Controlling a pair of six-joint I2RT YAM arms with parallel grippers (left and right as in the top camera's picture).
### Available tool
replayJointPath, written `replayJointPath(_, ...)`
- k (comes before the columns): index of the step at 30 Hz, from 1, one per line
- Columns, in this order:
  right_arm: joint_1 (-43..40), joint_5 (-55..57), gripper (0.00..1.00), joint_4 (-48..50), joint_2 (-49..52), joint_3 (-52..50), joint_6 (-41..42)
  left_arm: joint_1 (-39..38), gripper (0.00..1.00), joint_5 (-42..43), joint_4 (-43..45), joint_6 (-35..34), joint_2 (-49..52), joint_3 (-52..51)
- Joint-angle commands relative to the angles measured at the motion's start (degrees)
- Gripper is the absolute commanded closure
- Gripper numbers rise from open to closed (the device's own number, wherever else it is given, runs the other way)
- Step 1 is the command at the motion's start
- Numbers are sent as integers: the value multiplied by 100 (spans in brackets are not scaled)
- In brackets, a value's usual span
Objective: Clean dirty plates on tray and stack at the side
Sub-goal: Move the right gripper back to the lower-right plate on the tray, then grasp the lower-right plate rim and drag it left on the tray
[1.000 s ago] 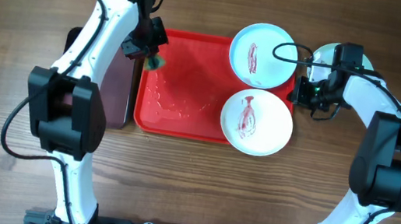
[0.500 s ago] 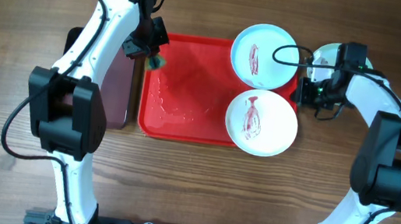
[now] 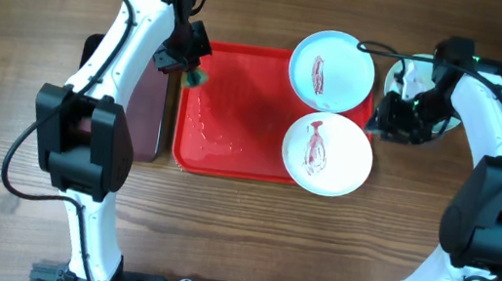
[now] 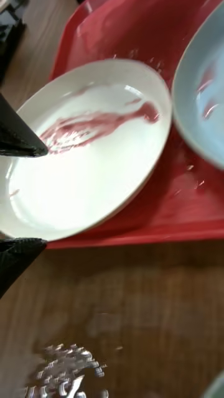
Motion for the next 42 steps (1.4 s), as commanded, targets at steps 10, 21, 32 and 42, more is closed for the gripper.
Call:
replayJointPath(10, 17, 645, 74, 566, -81, -730, 101, -13, 96, 66, 68, 111, 31, 105)
replayJointPath(21, 498, 715, 87, 752, -81, -918, 26, -13, 96, 66, 63, 111, 31, 105)
replayJointPath(32, 632, 623, 96, 673, -81, -918, 96, -13, 96, 66, 66, 111, 31, 105)
replayJointPath(42, 2184, 522, 96, 1722, -81, -918, 1659, -13, 96, 66, 61, 111, 31, 105)
